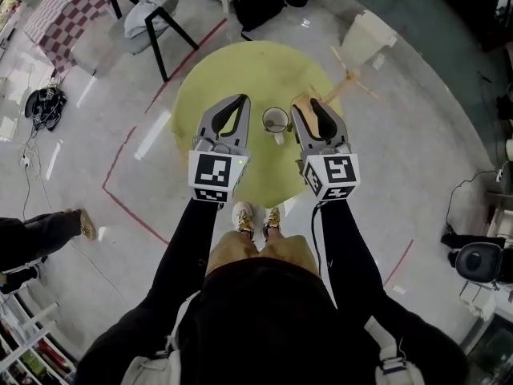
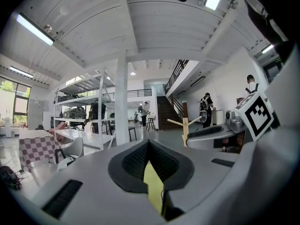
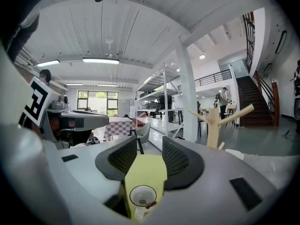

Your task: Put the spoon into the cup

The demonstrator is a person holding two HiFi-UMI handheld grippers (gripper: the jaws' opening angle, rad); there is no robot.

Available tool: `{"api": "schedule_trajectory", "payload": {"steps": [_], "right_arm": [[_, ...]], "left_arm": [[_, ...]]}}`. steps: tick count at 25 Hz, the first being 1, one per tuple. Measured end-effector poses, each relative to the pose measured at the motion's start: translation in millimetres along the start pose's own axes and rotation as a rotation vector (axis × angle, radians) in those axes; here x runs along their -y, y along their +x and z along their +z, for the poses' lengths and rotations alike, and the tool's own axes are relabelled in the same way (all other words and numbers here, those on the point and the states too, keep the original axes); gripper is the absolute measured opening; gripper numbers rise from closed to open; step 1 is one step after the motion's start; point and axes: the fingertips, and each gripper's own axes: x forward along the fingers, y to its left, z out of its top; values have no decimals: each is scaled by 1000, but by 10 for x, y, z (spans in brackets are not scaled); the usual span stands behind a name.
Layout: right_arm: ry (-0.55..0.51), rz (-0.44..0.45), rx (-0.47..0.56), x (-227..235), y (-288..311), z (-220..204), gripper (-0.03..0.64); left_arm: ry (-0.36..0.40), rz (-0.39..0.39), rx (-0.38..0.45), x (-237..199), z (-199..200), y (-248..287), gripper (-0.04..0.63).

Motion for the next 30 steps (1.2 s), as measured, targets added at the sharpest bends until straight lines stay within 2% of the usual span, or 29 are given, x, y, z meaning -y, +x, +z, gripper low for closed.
{"api": "schedule_trajectory", "payload": {"steps": [11, 16, 21, 25, 27, 30], "right_arm": [[-24, -7, 77, -10, -237, 685, 183], [-16, -1, 113, -56, -378, 864, 183], [-24, -13, 153, -41, -462, 1063, 183], [-39, -18, 167, -35, -450, 1153, 179], [-50, -23, 174, -36, -455, 1167, 160], [-64, -32, 180, -33, -477, 1183, 91]], "left_arm": [[45, 21, 64, -126, 564, -164, 15], [59, 22, 92, -83, 760, -272, 15], [87, -13, 122, 62, 942, -272, 15], [80, 7, 132, 49, 1034, -258, 15], [80, 11, 139, 45, 1061, -273, 15], [77, 21, 145, 25, 1071, -301, 15]]}}
